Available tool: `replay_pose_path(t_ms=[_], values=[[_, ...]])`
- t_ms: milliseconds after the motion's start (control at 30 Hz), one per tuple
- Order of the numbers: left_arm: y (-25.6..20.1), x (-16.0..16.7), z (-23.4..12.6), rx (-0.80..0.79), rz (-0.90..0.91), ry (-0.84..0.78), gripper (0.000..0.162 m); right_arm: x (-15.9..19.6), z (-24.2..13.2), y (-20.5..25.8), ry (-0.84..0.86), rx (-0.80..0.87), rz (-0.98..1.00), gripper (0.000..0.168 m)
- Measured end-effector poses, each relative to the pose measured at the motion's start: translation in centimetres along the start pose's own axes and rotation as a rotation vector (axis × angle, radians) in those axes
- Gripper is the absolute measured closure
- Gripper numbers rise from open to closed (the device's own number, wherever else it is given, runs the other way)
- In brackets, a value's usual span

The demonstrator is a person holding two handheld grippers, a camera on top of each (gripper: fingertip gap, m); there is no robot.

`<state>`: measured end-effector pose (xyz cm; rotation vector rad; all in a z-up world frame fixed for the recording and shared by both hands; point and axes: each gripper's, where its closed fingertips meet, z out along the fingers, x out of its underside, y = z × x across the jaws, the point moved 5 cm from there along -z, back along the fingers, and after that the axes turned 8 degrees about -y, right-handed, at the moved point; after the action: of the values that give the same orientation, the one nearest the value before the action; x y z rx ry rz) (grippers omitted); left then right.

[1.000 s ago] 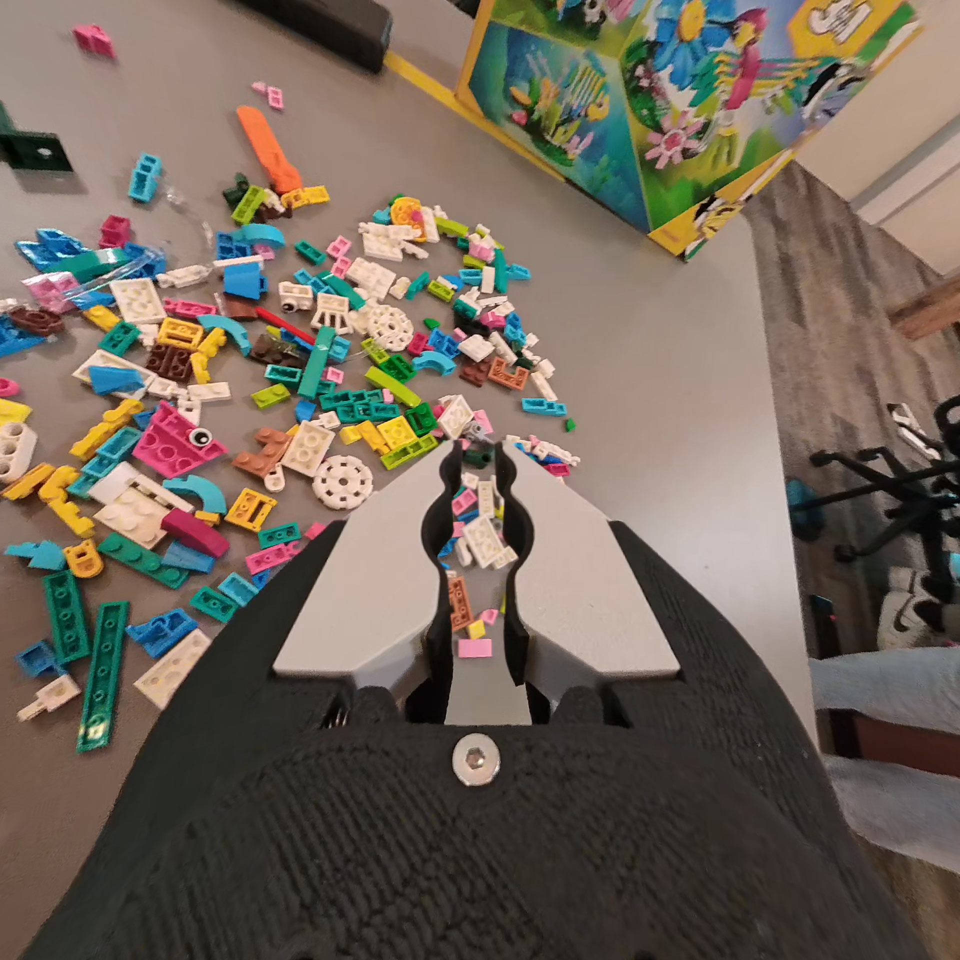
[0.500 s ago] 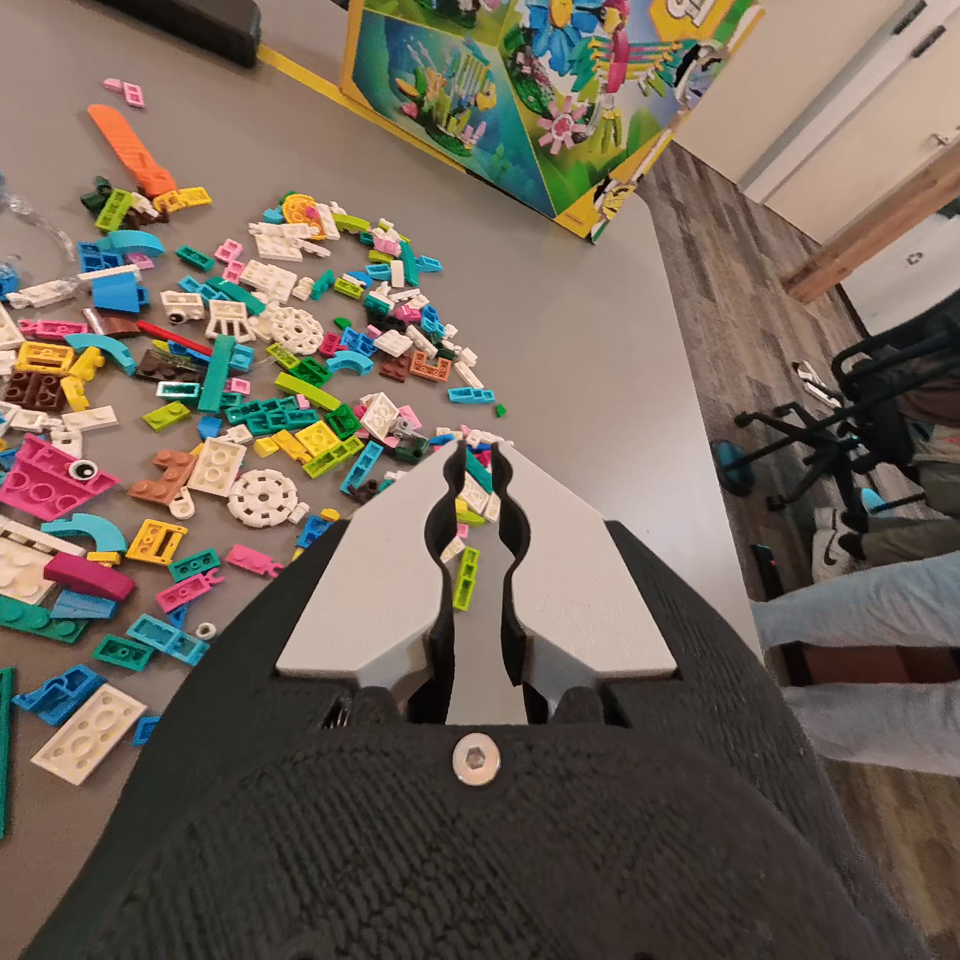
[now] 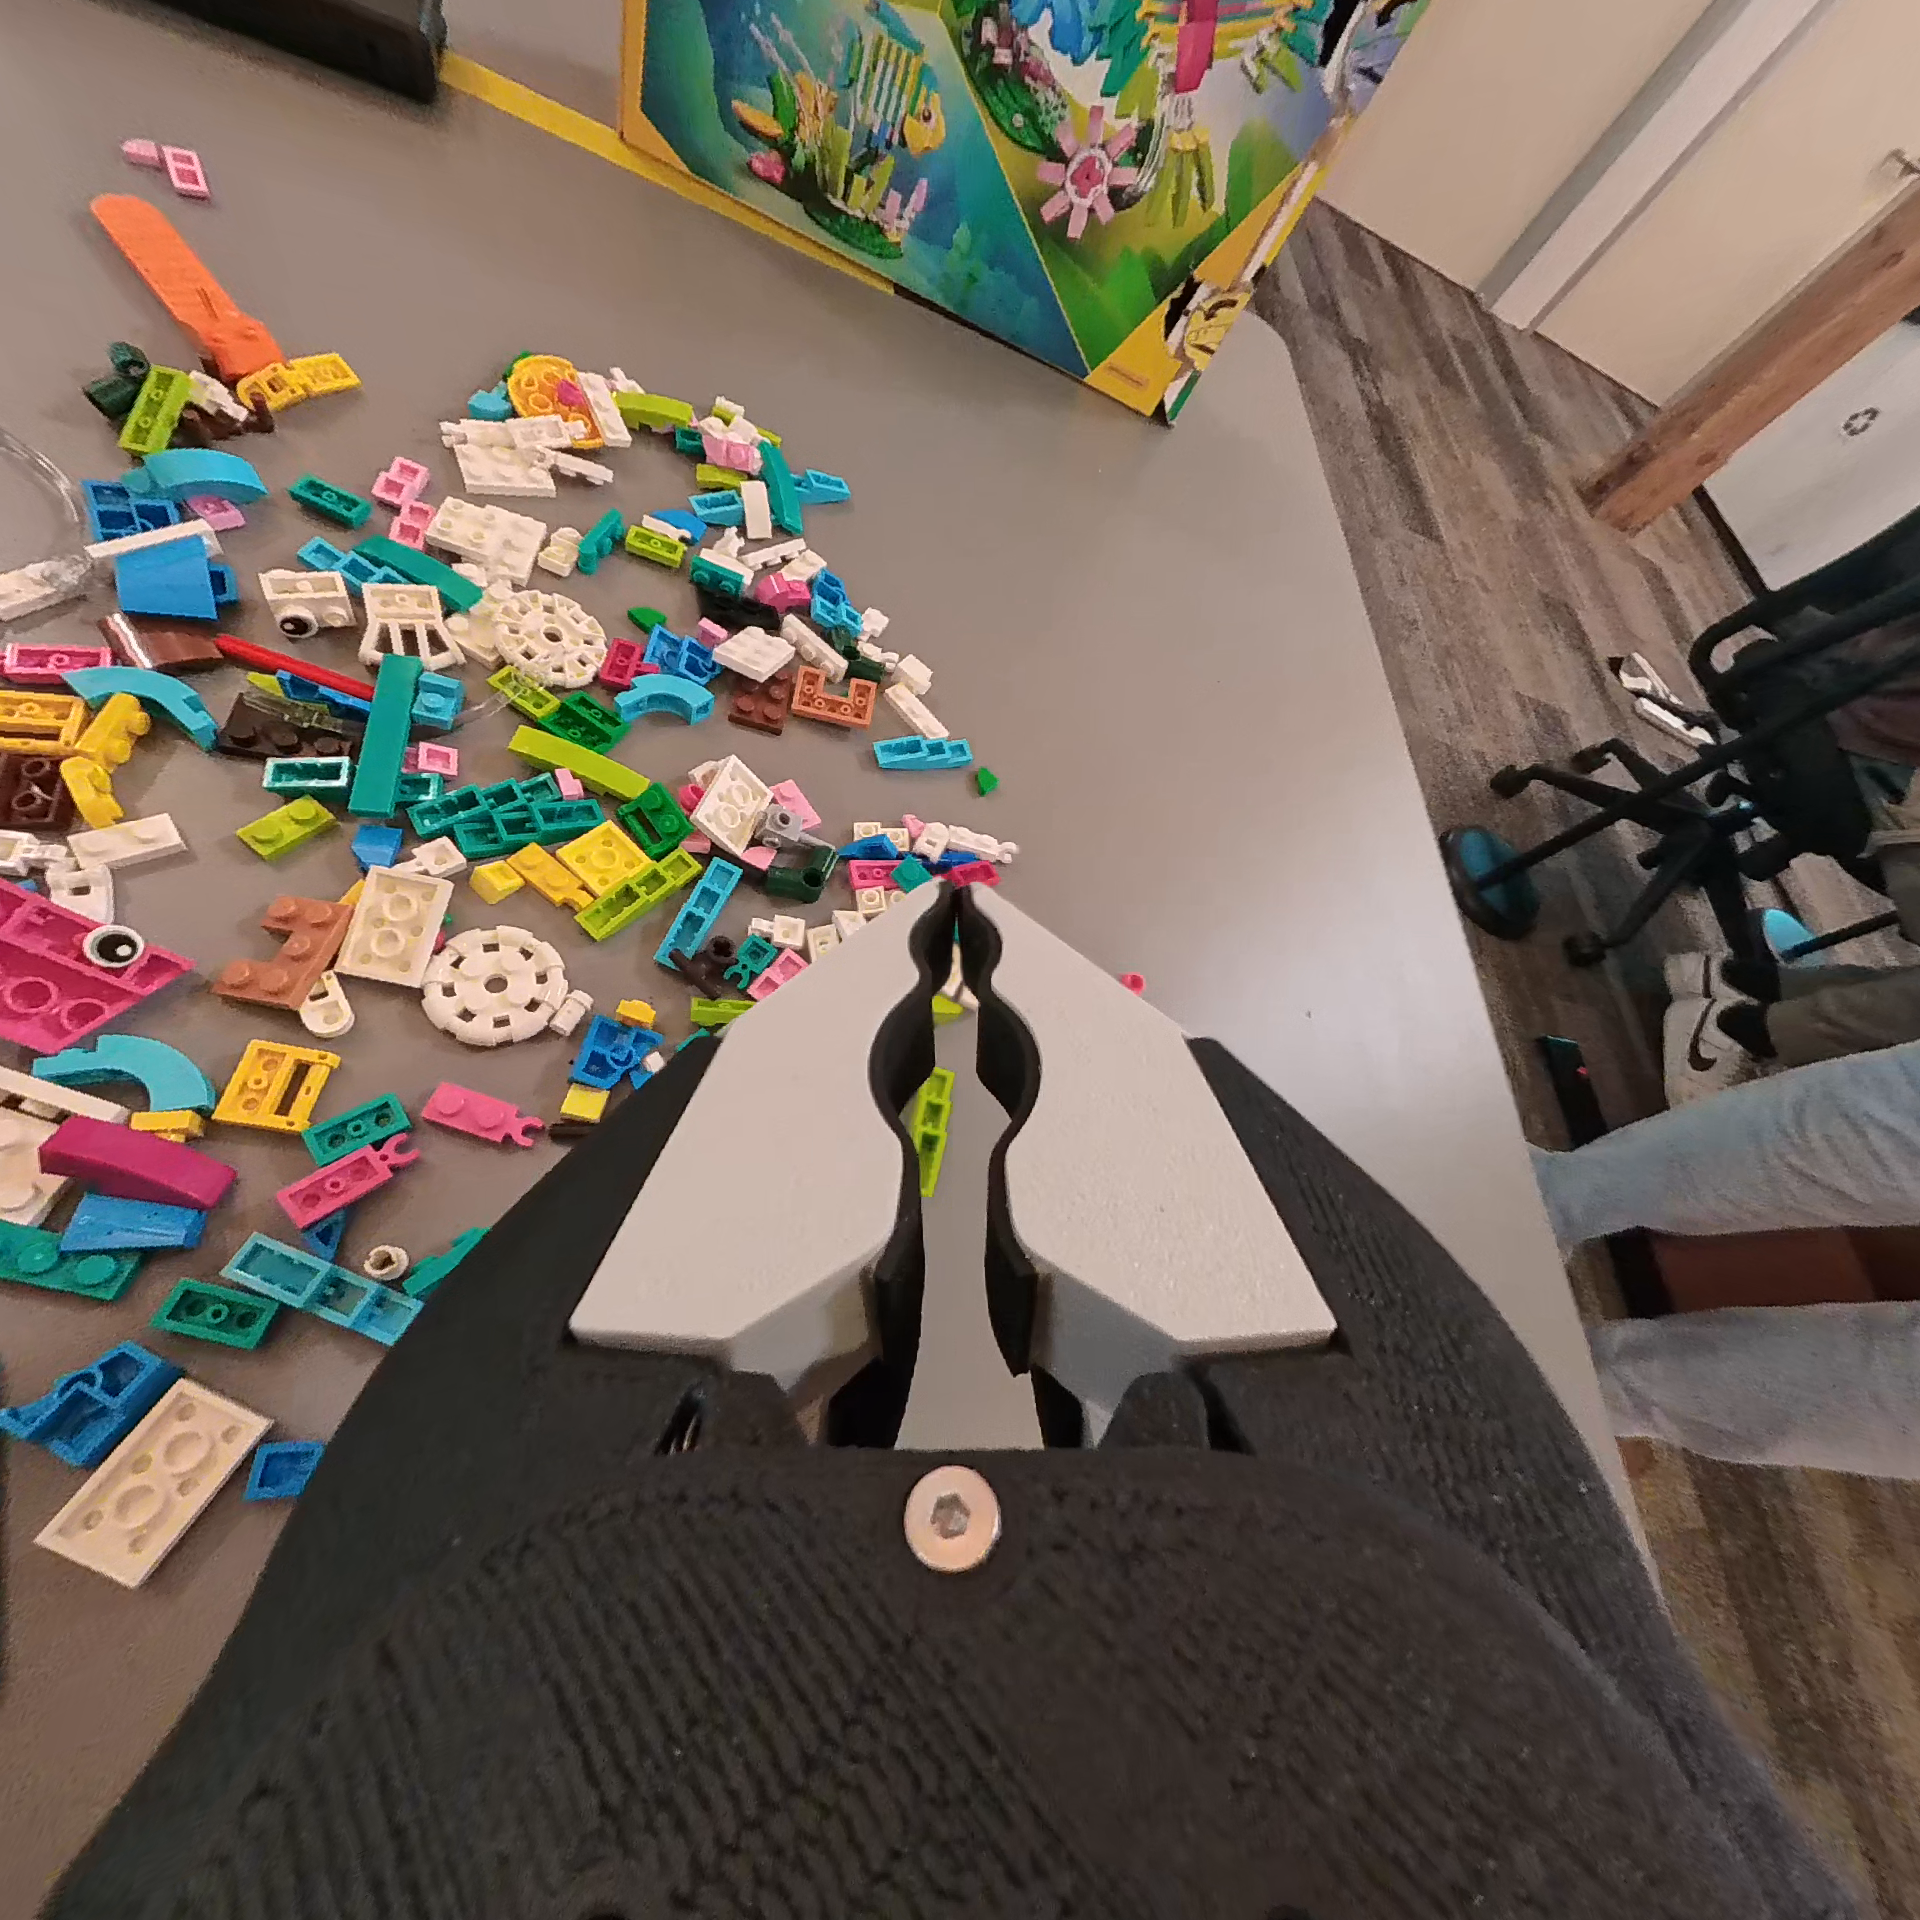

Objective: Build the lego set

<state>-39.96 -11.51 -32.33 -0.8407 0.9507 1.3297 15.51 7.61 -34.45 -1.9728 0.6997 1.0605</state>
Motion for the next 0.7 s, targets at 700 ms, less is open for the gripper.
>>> replay_pose_path(t_ms=[700], values=[[0.02,-0.01,0.02,0.001,-0.003,0.000,0.123,1.01,0.68,0.76,0.044,-0.034,0.001,0.168]])
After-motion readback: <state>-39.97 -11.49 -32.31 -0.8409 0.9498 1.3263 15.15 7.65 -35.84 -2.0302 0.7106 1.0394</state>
